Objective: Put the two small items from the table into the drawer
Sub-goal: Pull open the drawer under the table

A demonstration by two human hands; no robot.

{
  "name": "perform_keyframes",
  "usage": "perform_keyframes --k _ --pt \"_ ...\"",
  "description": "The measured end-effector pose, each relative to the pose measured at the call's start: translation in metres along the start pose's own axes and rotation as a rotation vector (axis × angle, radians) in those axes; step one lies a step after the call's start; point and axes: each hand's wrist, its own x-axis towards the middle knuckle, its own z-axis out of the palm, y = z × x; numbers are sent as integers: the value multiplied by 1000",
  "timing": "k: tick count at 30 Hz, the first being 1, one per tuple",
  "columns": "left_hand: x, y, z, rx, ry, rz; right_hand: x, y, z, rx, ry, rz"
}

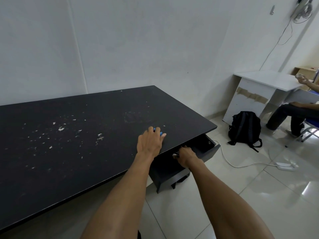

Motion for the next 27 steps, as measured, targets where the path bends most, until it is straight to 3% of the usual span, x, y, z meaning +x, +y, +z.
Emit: perform_keyframes --k 18,24,27 --pt "-2 4 -3 -32 13 -30 3 6 2 -2 53 11" --pt "-21 50 -11 -341 158 -265 -3 23 -5 -98 174 91" --pt "-38 81 -7 -421 145 -200 -8 33 -9 -139 300 143"
